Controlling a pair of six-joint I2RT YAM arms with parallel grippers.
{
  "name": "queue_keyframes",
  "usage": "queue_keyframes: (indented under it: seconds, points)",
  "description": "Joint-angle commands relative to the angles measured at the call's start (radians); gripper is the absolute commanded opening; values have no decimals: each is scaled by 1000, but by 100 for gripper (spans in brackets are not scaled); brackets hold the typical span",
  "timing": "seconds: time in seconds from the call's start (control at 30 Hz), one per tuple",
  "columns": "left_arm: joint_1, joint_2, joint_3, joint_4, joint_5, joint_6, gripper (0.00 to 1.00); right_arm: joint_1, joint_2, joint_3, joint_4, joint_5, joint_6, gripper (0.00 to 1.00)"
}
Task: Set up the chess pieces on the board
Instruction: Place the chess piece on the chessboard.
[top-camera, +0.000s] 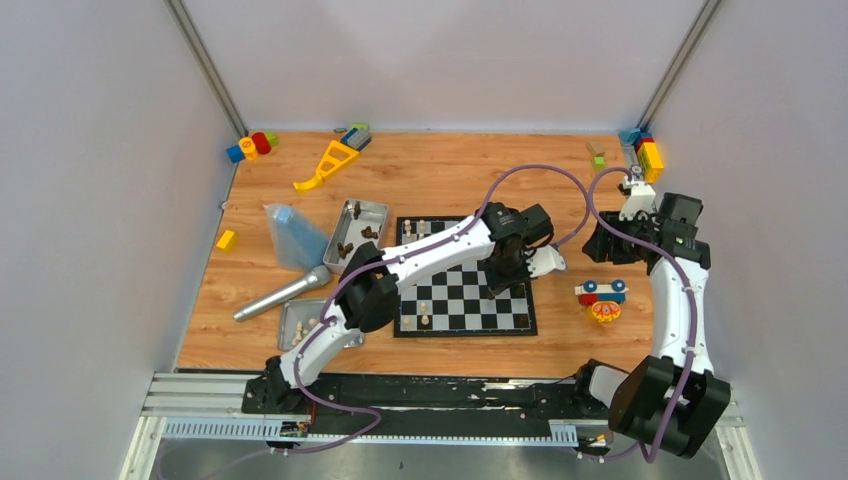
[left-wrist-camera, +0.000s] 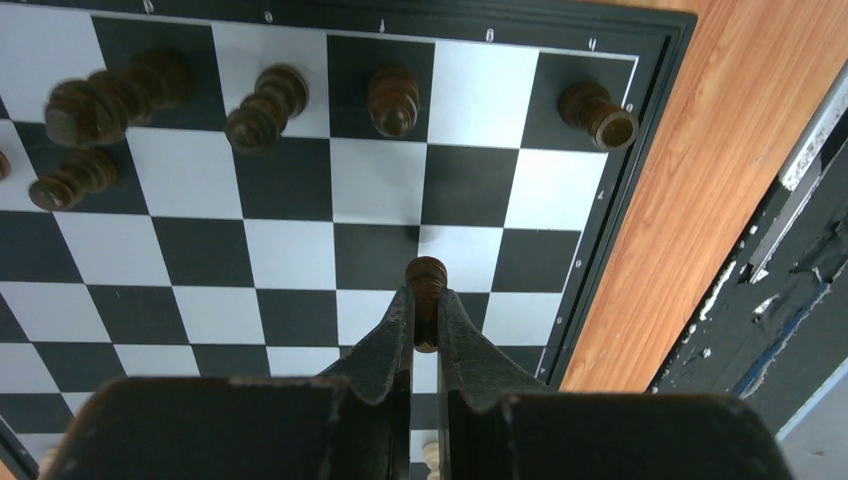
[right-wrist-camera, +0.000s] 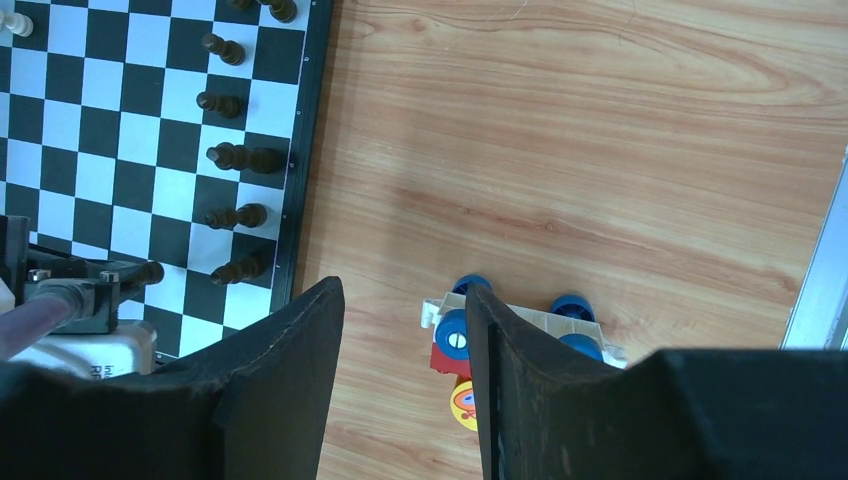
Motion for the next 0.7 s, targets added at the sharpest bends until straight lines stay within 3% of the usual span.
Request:
queue_keyframes:
  seconds: [0.0, 0.67]
  points:
    - [-26, 26, 91, -22, 16, -13, 2, -7, 0, -12, 46, -40, -17, 49]
    - [-81, 130, 261, 1, 37, -6, 3, -19, 10, -21, 50, -37, -26, 49]
